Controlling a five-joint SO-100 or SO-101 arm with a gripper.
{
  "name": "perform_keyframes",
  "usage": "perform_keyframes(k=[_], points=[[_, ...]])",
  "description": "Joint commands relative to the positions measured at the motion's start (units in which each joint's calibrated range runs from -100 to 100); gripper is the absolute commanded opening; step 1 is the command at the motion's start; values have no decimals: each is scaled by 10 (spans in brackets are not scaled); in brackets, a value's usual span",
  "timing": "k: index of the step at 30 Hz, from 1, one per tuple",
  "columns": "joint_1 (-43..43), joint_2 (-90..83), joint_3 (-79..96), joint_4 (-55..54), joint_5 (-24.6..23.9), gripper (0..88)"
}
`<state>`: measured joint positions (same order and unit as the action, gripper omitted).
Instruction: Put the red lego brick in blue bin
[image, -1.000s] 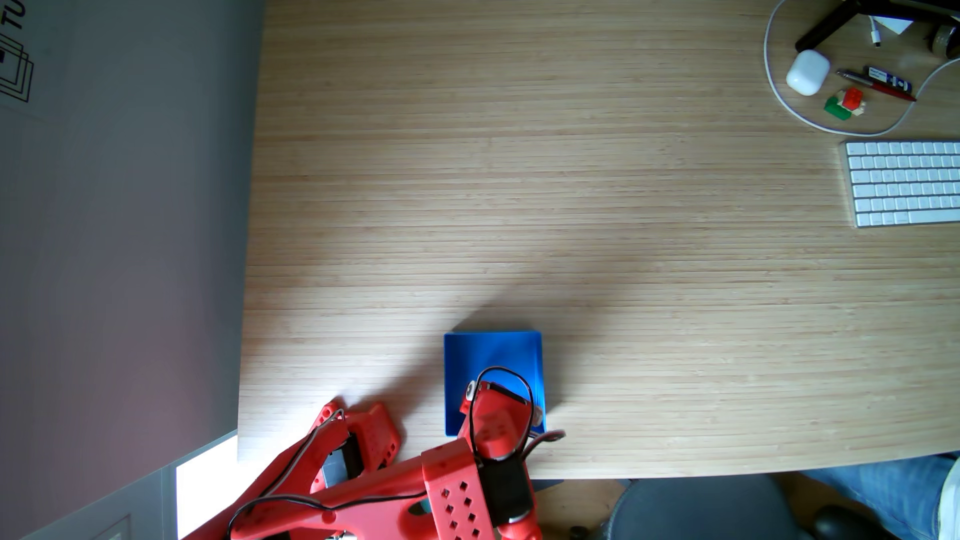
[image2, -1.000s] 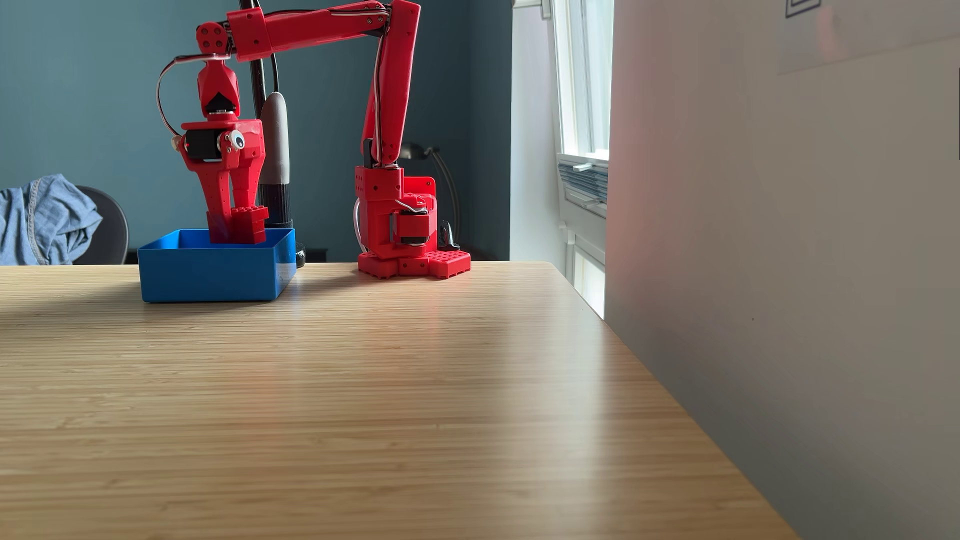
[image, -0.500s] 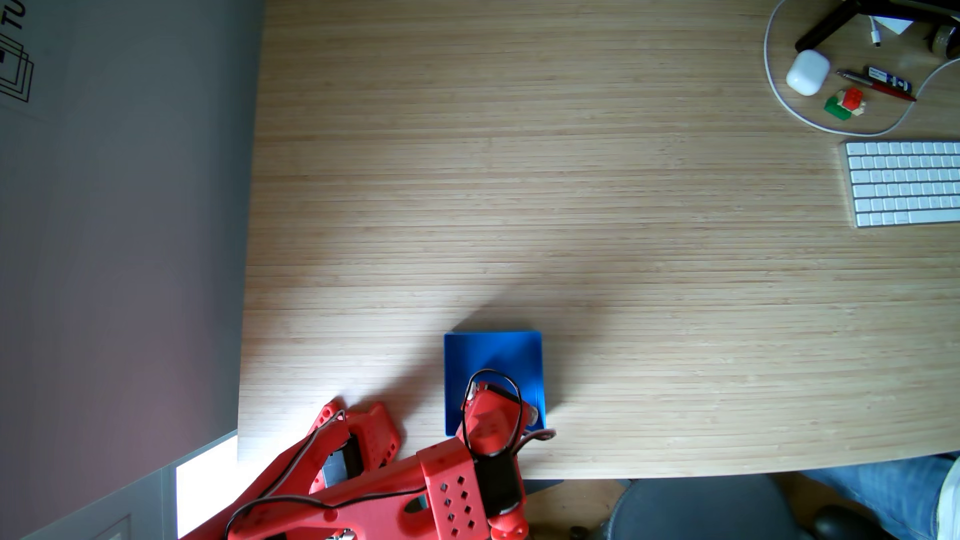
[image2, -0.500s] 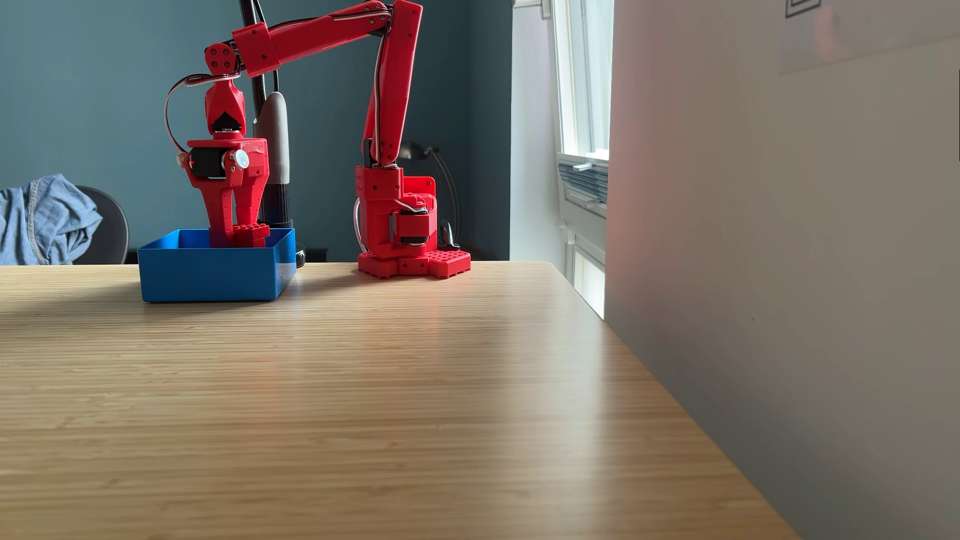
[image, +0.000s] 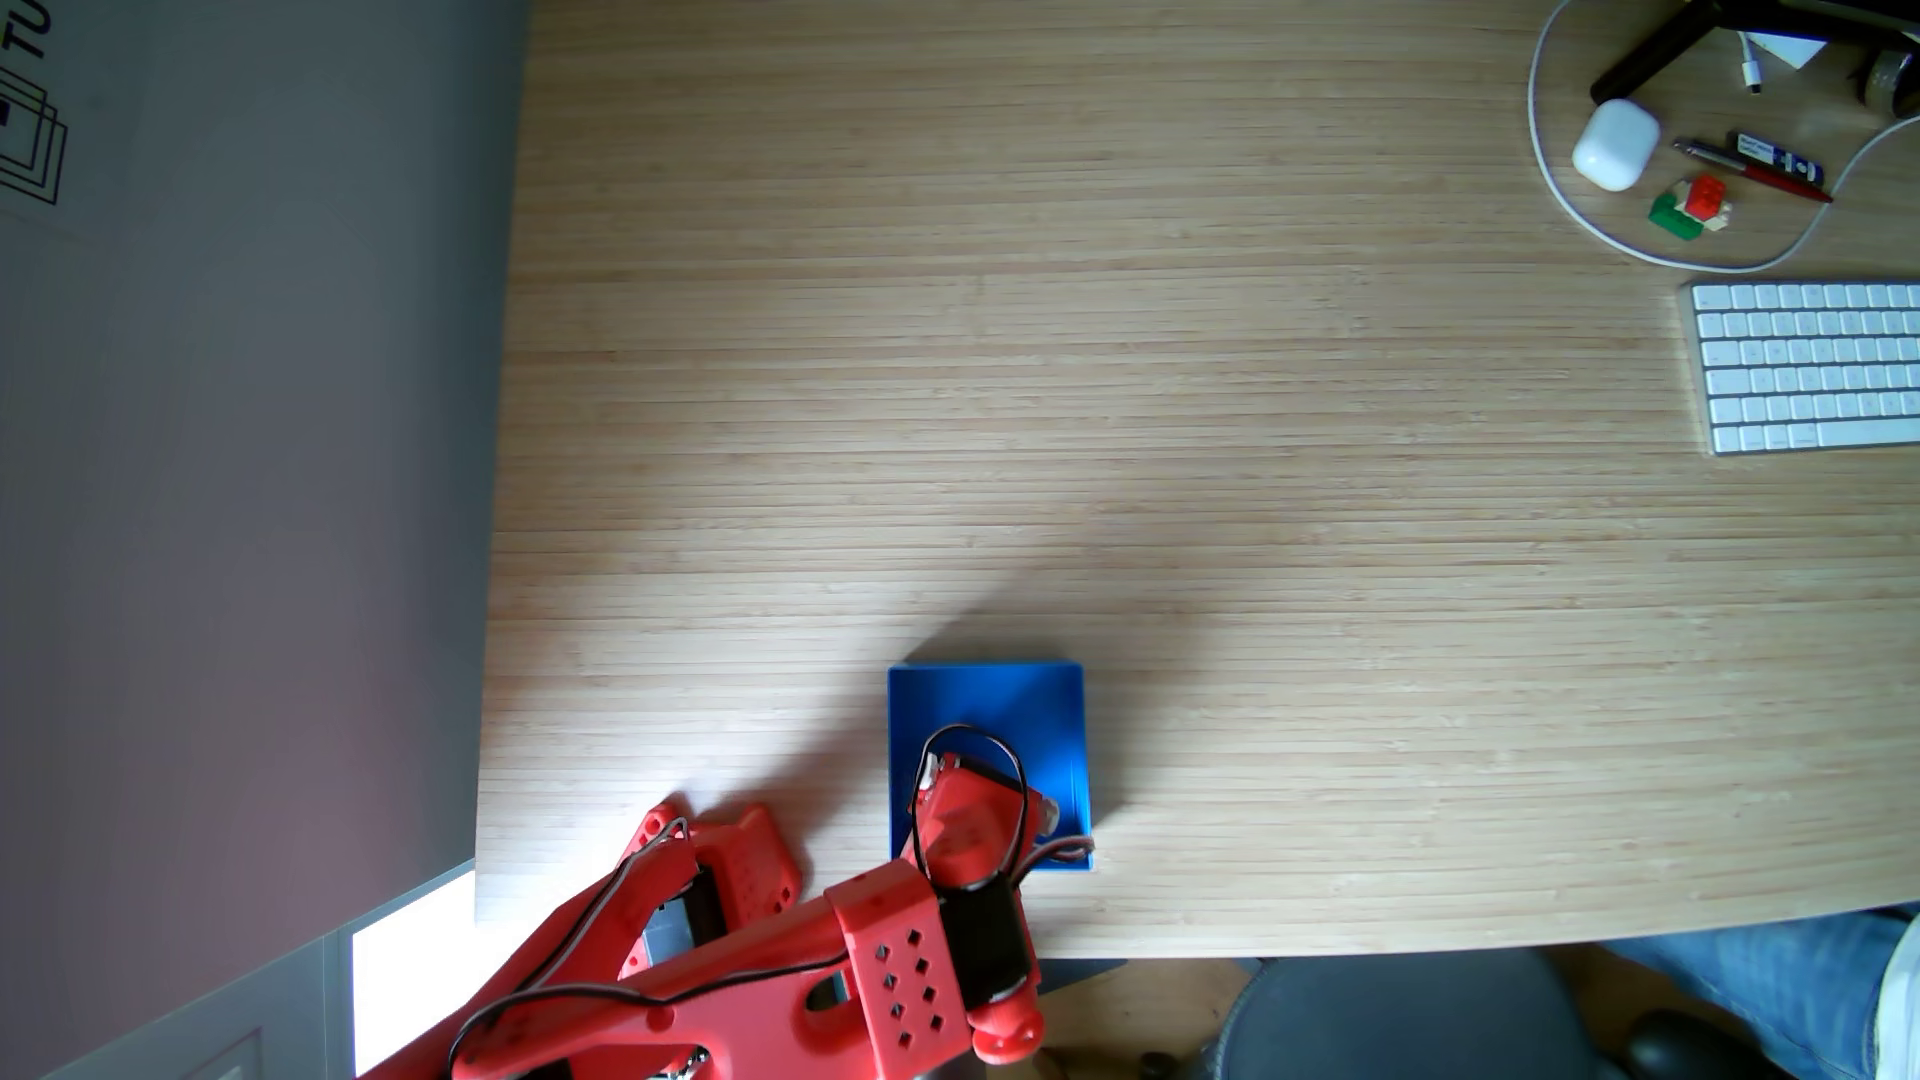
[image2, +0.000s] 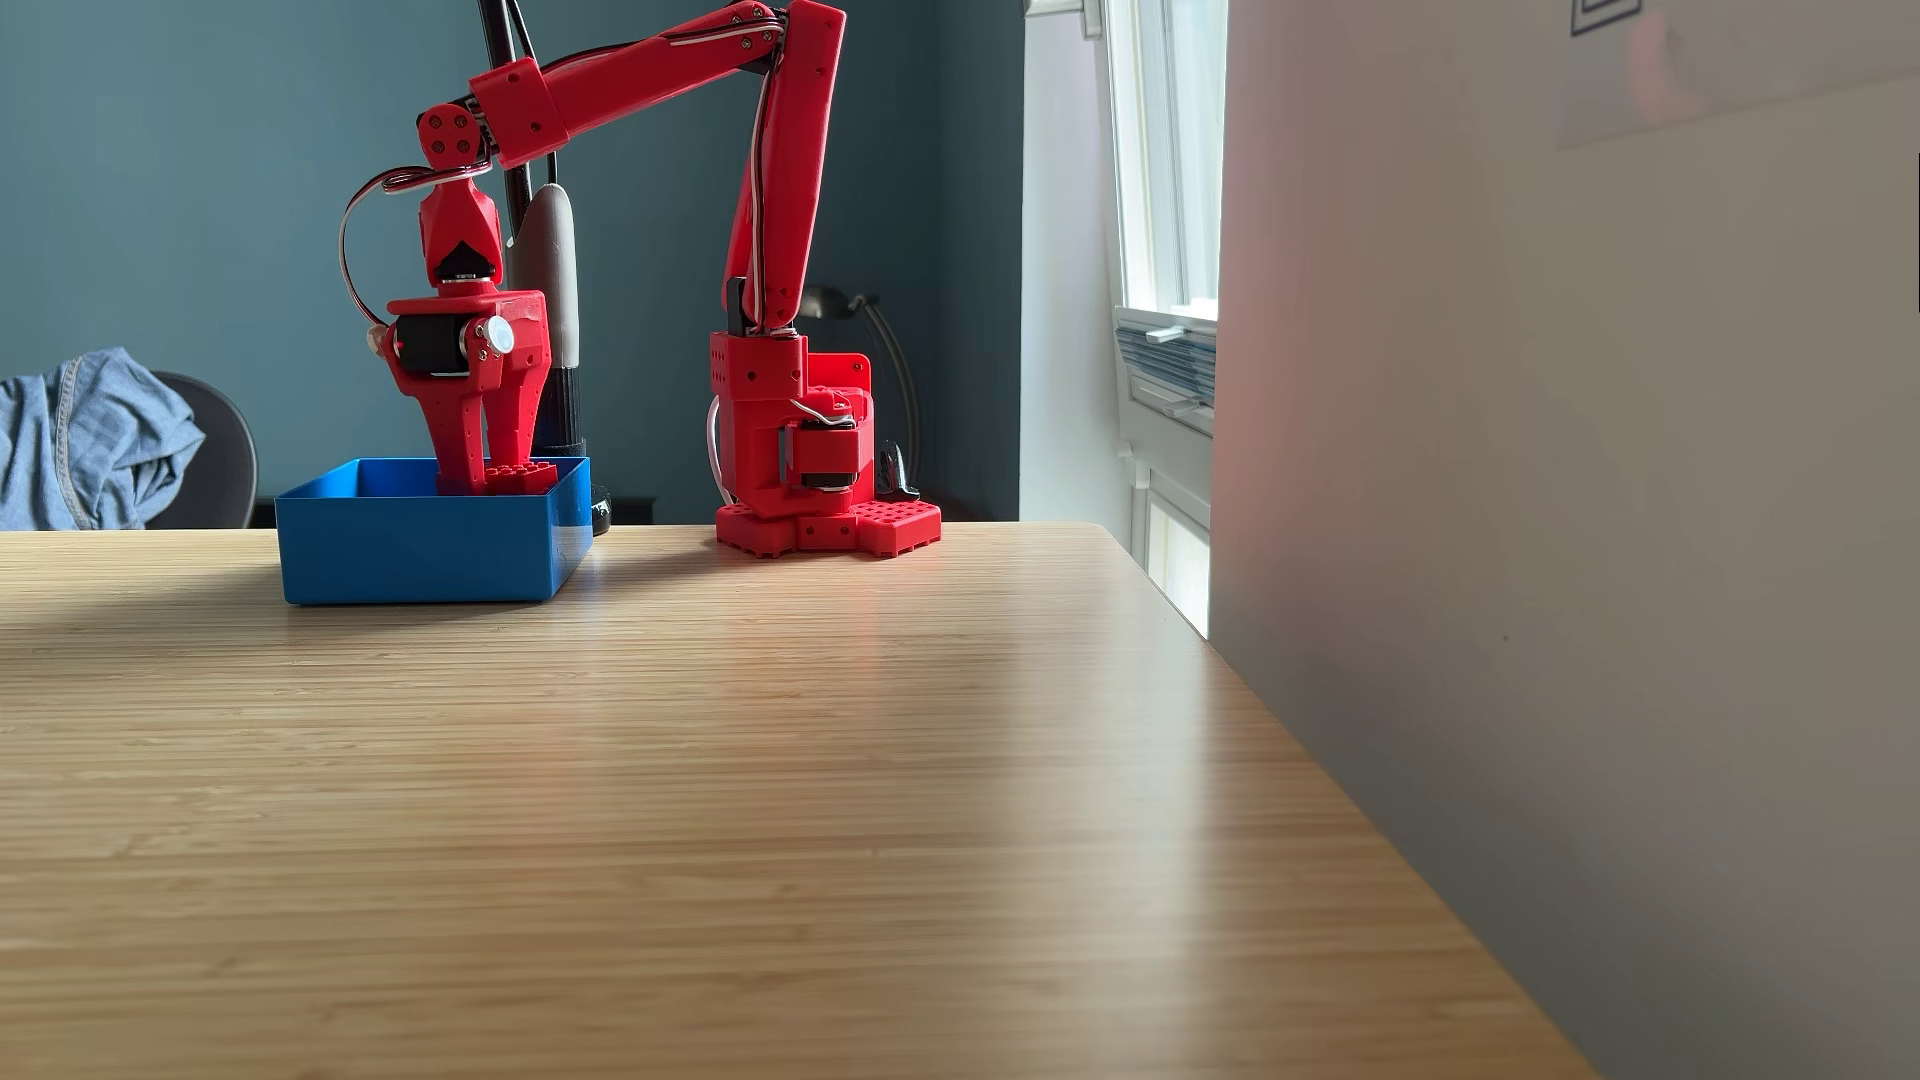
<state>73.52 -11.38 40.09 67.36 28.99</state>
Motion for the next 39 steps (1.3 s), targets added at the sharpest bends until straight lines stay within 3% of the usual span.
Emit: perform_keyframes(k=[1, 14, 21, 34, 39], points=[[-3, -34, -3, -6, 2, 37], [-6, -34, -11, -5, 4, 172], [-4, -34, -32, 6, 4, 172], [-21, -34, -292, 261, -3, 137], [-55, -34, -363, 303, -40, 23]])
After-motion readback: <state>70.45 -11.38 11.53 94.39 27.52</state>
